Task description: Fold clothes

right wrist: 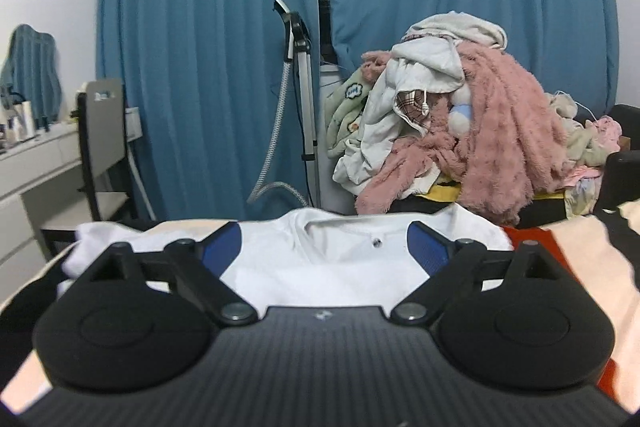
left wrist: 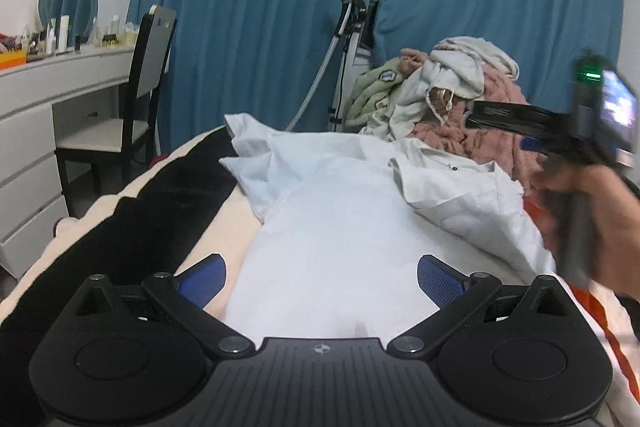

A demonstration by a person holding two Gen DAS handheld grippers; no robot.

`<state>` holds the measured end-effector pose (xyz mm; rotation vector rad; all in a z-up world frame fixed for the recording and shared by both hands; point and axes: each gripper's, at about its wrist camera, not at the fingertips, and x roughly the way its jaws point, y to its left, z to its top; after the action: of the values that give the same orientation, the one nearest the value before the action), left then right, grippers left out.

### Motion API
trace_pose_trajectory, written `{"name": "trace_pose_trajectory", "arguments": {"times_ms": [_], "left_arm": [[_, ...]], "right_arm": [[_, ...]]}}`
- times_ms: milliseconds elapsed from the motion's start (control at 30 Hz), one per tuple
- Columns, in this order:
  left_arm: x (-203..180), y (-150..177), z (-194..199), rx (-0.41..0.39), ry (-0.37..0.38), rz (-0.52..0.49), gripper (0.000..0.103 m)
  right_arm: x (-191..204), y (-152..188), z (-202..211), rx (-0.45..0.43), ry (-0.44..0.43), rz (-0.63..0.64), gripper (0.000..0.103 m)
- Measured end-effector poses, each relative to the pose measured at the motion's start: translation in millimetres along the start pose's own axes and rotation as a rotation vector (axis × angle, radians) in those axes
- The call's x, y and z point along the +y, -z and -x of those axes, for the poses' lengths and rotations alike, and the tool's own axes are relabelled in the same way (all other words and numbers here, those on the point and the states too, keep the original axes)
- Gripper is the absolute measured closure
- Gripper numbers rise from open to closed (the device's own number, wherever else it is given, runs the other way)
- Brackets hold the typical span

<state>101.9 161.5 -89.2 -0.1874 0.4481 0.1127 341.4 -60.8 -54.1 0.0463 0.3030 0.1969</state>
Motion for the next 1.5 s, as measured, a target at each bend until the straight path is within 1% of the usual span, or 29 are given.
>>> {"name": "trace_pose_trajectory", "arguments": {"times_ms": [133,200,333,400,500,600,667,700,867,1000,1167,1333,1500], "left_arm": [[-13.7,0.6,20.6,-0.012,0.032,-0.025,0.000],[-23.1,1.2,30.3,-0.014,0.033,-0.054,0.001],[-36.5,7.1,54.5,-0.027,0.052,-0.077,0.001],[-43.2,12.0,62.1,-0.012,0.053,-0.095,0.001],[-50.8,20.2,68.7,0.032,0.040,-0.094,0.001],[-54.6,27.3,78.8,0.066,0.082,-0.051,0.000],[-57.4,31.6,86.2,0.072,0.100,-0.032,0.000],[-60.1,33.7,88.9,0.071,0.099,-0.040,0.000],[-72.6,44.1,92.3,0.077,0.083,-0.102,0.000],[-73.9,47.6,88.3,0.094,0.065,-0.107,0.001],[-71.5,49.4,82.7,0.115,0.067,-0.093,0.001],[-75.2,52.4,79.9,0.131,0.066,-0.107,0.000],[-82.0,55.9,81.1,0.132,0.075,-0.130,0.000]], "right_arm": [[-14.3,13.0,84.0,0.010,0.011,-0.060,0.012],[-16.0,19.9,126.1,0.017,0.007,-0.039,0.012],[-26.3,38.7,206.4,0.020,-0.005,-0.037,0.012],[-34.2,49.7,238.8,0.023,0.005,-0.049,0.012],[-42.8,62.7,277.2,0.024,0.046,-0.063,0.012],[-54.2,79.5,308.7,0.001,0.051,-0.105,0.012],[-61.4,87.6,320.6,0.007,0.051,-0.129,0.012],[-63.8,89.9,325.1,0.010,0.051,-0.133,0.012],[-62.5,81.4,338.8,-0.032,0.039,-0.103,0.012],[-62.9,84.4,337.3,-0.016,0.020,-0.109,0.012],[-69.1,84.9,334.4,0.004,0.033,-0.130,0.012],[-77.0,83.3,337.2,0.010,0.032,-0.168,0.012],[-80.7,82.0,340.3,0.015,0.034,-0.178,0.012]]}}
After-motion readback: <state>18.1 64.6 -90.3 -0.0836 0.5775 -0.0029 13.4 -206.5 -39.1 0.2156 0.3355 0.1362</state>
